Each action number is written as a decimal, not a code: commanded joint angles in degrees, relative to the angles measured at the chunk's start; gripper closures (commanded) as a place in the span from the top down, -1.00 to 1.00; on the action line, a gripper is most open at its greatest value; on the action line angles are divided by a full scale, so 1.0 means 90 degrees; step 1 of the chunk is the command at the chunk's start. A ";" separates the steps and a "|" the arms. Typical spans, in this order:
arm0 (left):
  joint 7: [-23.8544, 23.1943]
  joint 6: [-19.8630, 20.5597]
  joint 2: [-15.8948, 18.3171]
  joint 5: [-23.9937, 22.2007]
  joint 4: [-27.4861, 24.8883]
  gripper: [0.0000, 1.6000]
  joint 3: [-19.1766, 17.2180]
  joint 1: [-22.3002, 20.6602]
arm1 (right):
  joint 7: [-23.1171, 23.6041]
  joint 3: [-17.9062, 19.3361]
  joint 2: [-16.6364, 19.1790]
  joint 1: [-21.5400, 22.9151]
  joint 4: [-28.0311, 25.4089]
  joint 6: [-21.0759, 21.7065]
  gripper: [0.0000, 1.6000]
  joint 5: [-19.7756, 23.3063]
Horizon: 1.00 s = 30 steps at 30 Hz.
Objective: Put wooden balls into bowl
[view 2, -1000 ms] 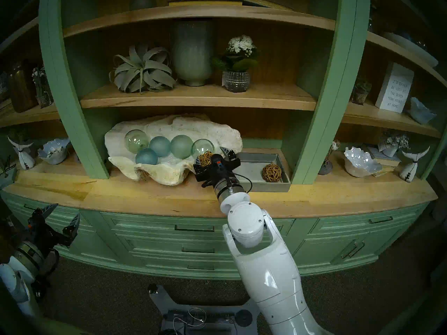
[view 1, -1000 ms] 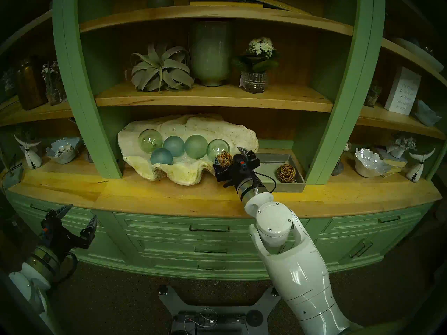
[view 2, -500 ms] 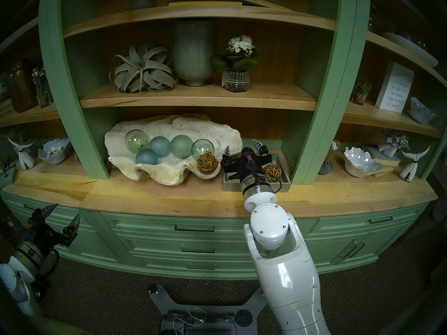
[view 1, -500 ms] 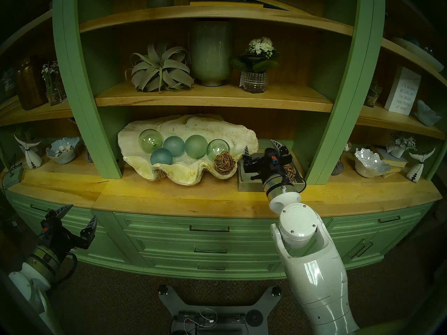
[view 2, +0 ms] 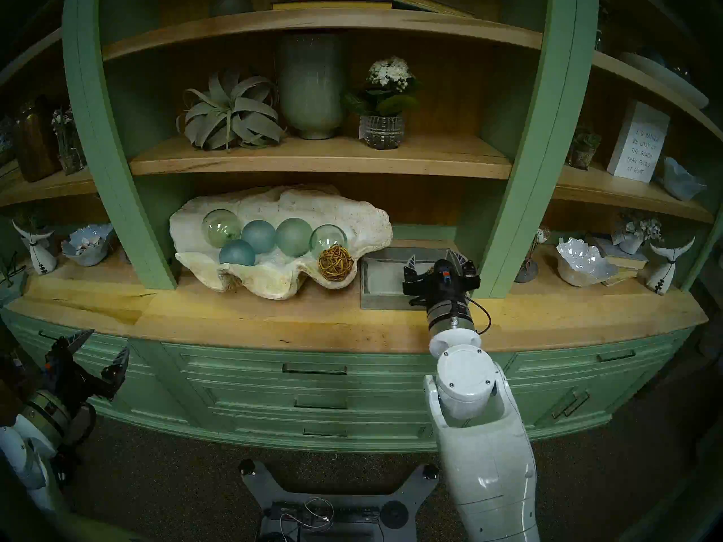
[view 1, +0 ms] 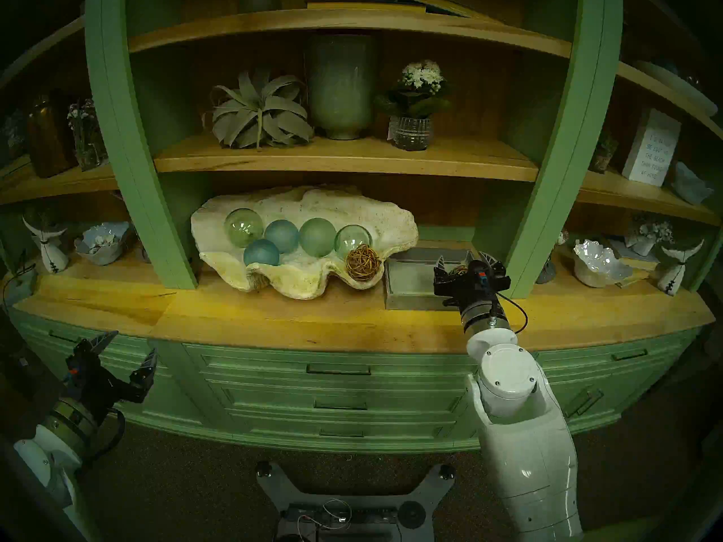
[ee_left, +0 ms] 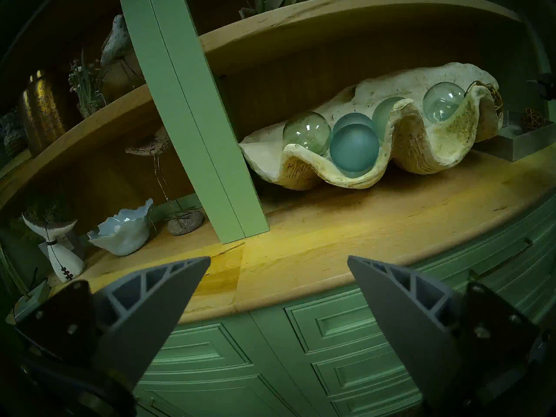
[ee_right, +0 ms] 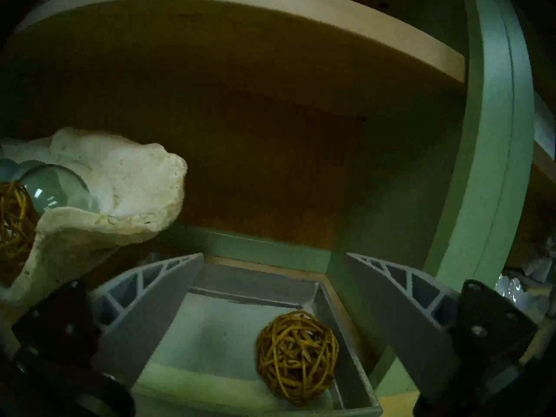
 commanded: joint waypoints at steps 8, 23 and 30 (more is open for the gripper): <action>-0.0012 -0.0023 0.0012 -0.0037 -0.0159 1.00 -0.0011 -0.0019 | 0.0151 0.0270 0.0012 0.0962 0.0571 0.0040 1.00 0.0355; -0.0013 -0.0017 0.0006 -0.0040 -0.0172 1.00 -0.0013 -0.0013 | 0.0119 0.0403 -0.0238 0.1361 0.1028 0.0275 1.00 0.0673; -0.0013 -0.0017 0.0006 -0.0040 -0.0172 1.00 -0.0013 -0.0013 | 0.0069 0.0462 -0.0241 0.1419 0.1134 0.0346 1.00 0.0721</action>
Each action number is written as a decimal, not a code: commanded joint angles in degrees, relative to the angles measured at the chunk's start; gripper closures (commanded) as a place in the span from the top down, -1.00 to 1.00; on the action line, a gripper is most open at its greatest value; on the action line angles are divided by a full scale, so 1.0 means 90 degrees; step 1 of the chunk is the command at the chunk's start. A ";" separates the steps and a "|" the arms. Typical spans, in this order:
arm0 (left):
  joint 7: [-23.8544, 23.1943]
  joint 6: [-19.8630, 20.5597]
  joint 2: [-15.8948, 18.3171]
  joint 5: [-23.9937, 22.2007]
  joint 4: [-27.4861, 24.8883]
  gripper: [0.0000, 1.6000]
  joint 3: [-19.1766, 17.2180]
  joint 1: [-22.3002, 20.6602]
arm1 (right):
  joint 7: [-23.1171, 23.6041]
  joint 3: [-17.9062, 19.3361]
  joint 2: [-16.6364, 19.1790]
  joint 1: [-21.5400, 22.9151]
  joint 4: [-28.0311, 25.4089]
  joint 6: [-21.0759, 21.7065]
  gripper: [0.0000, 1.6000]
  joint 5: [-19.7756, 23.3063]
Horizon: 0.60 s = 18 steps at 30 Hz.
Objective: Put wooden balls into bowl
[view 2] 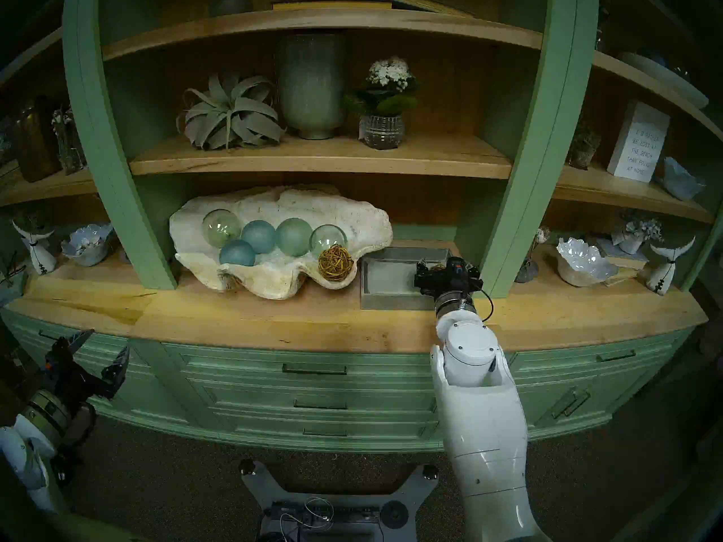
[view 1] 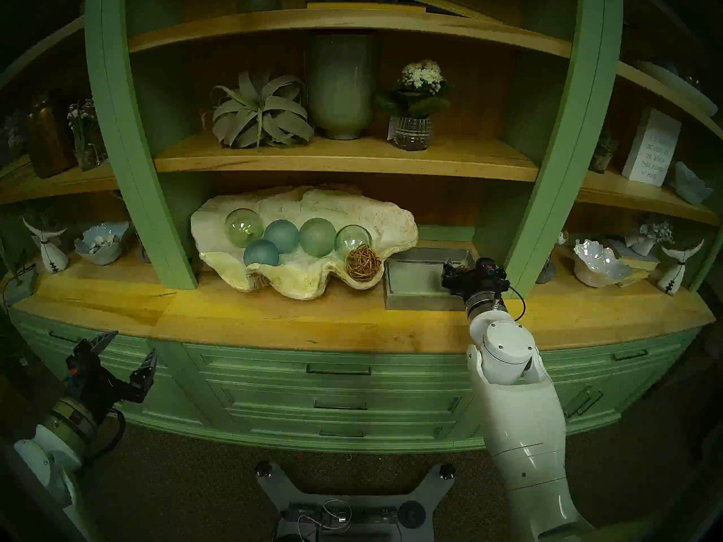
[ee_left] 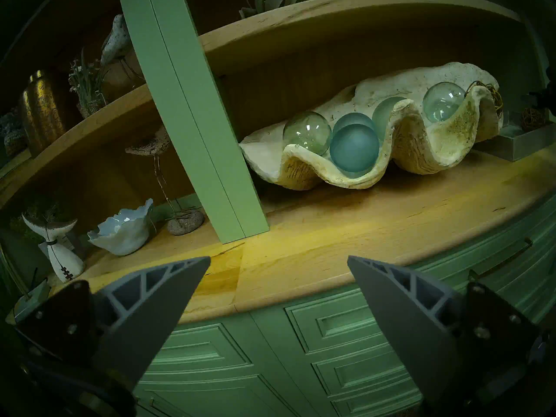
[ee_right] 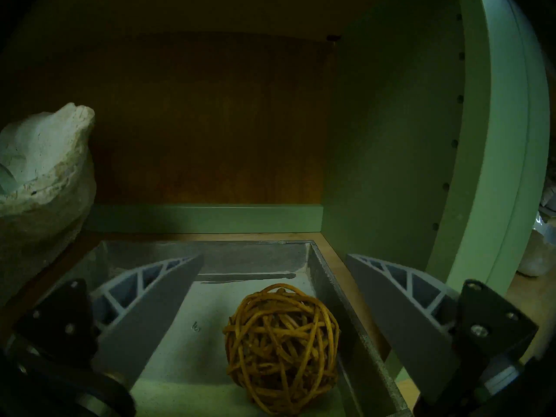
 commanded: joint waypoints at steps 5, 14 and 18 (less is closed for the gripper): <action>-0.0013 -0.0017 0.0006 -0.0040 -0.0174 1.00 -0.0014 -0.0012 | -0.0151 0.0079 -0.0099 0.0337 -0.0082 0.0130 1.00 0.0064; -0.0013 -0.0017 0.0006 -0.0040 -0.0174 1.00 -0.0014 -0.0013 | -0.0168 0.0084 -0.0278 0.0250 -0.0170 0.0366 1.00 0.0246; -0.0013 -0.0017 0.0006 -0.0040 -0.0173 1.00 -0.0014 -0.0013 | -0.0177 0.0063 -0.0275 0.0248 -0.0185 0.0388 1.00 0.0251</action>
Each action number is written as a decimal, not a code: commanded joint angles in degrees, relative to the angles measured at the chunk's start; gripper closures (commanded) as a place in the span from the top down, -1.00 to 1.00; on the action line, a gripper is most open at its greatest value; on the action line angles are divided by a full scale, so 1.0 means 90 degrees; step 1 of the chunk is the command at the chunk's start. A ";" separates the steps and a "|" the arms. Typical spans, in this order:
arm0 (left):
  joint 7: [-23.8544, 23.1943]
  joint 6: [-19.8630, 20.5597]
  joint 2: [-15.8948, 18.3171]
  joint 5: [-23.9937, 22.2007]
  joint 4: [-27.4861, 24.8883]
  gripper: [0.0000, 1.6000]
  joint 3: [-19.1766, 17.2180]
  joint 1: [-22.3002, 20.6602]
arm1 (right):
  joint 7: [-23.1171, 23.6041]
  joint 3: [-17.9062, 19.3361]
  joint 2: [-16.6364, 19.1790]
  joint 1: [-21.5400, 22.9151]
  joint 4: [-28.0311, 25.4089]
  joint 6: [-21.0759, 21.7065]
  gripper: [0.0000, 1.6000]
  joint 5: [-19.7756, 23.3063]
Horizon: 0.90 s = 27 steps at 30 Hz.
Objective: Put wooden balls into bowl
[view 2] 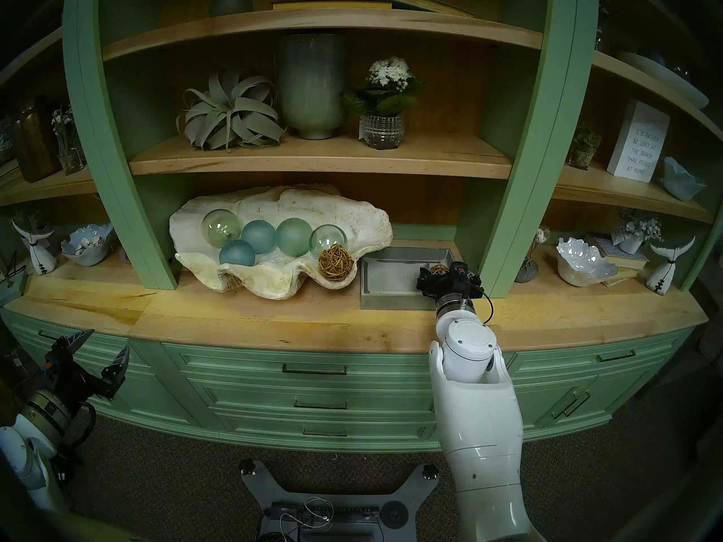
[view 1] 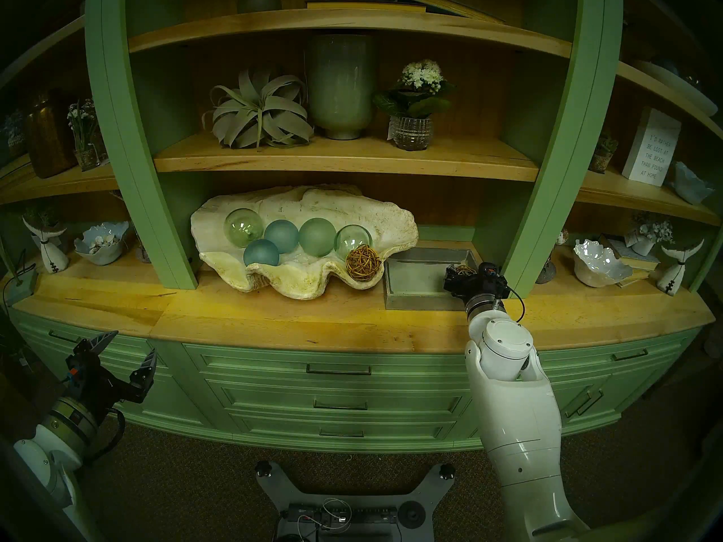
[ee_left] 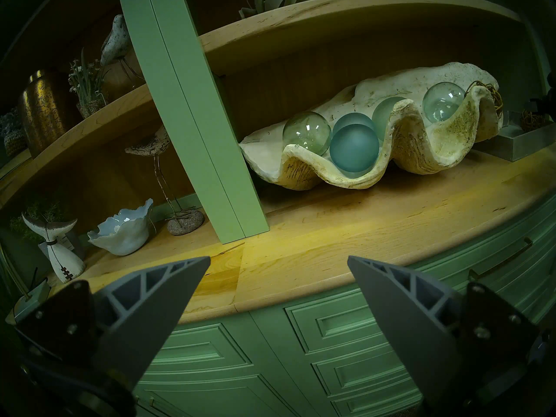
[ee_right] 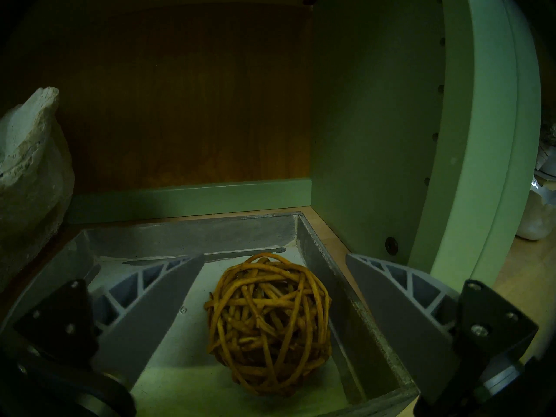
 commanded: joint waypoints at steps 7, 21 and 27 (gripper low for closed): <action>-0.0012 -0.0018 0.0007 -0.0040 -0.0171 1.00 -0.0013 -0.0013 | -0.0101 -0.0098 -0.0005 0.0259 -0.0236 0.0072 1.00 -0.0055; -0.0012 -0.0017 0.0006 -0.0040 -0.0171 1.00 -0.0014 -0.0013 | -0.0209 -0.0017 -0.0023 0.0381 -0.0137 0.0357 1.00 0.0010; -0.0012 -0.0019 0.0007 -0.0040 -0.0169 1.00 -0.0013 -0.0014 | -0.0177 0.0012 -0.0022 0.0532 -0.0011 0.0459 1.00 0.0053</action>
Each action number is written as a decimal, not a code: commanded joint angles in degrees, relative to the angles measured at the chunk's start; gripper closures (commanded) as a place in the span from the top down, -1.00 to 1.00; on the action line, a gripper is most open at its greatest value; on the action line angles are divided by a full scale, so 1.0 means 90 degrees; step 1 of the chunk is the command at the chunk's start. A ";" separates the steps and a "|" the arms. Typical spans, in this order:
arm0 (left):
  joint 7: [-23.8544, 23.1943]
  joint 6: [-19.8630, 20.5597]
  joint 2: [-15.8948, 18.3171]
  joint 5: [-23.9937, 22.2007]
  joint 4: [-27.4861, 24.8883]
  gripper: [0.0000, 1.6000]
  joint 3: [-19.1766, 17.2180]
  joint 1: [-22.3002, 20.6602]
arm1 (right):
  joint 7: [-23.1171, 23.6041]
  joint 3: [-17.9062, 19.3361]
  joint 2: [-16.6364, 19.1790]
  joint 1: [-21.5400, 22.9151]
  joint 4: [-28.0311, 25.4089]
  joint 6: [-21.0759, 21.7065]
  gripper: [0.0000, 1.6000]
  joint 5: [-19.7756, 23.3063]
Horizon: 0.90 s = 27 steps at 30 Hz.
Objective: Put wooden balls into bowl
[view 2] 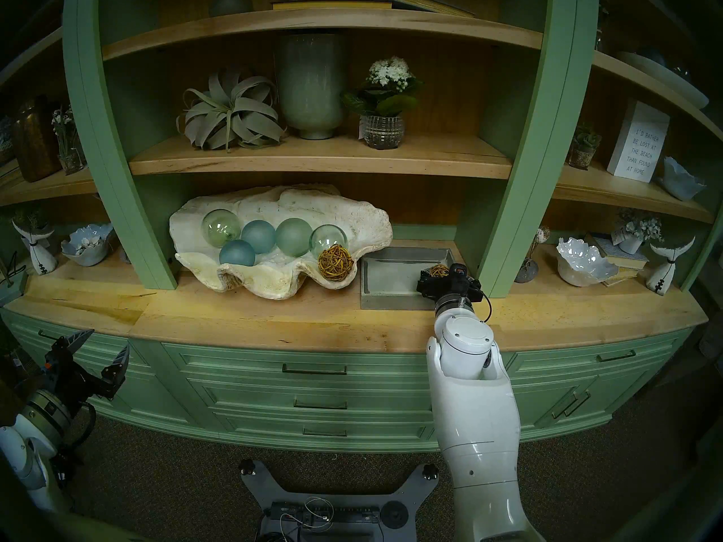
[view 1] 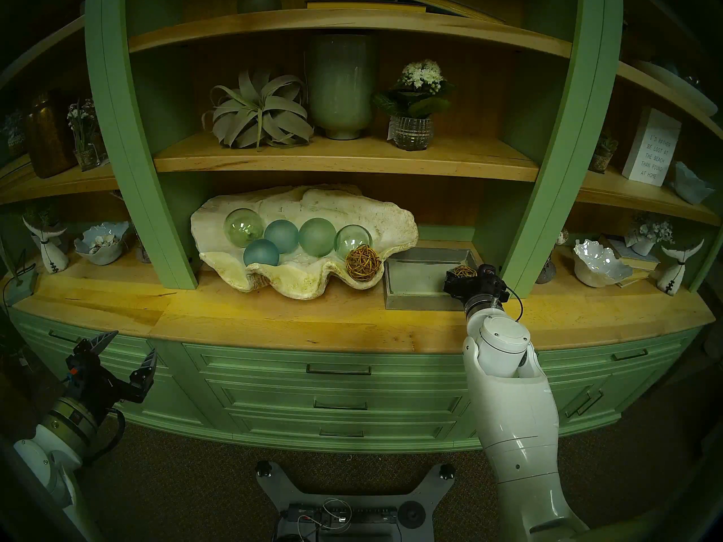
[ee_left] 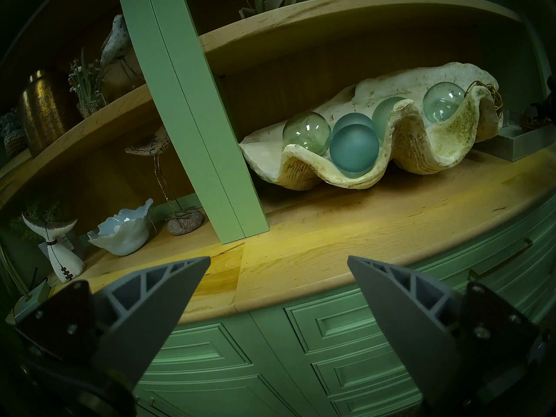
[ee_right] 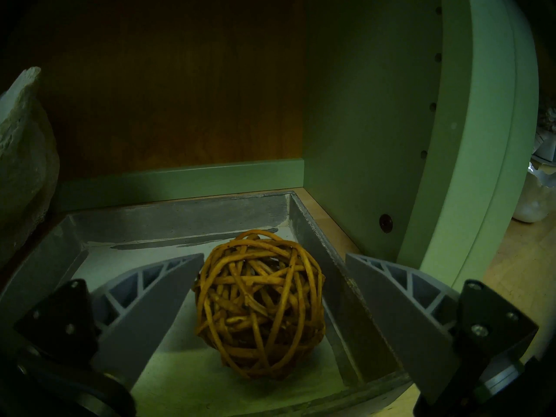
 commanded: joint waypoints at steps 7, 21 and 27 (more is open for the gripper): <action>-0.0012 -0.0019 0.0008 -0.0039 -0.0169 1.00 -0.0013 -0.0015 | 0.0158 0.0017 0.0030 0.0516 -0.0010 0.0150 1.00 0.0175; -0.0012 -0.0018 0.0007 -0.0039 -0.0169 1.00 -0.0013 -0.0014 | 0.0088 0.0068 -0.0173 0.0584 -0.0144 0.0502 -0.63 0.0413; -0.0012 -0.0017 0.0006 -0.0040 -0.0173 1.00 -0.0014 -0.0013 | -0.0086 0.0025 -0.0227 0.0480 -0.0253 0.0522 -1.00 0.0390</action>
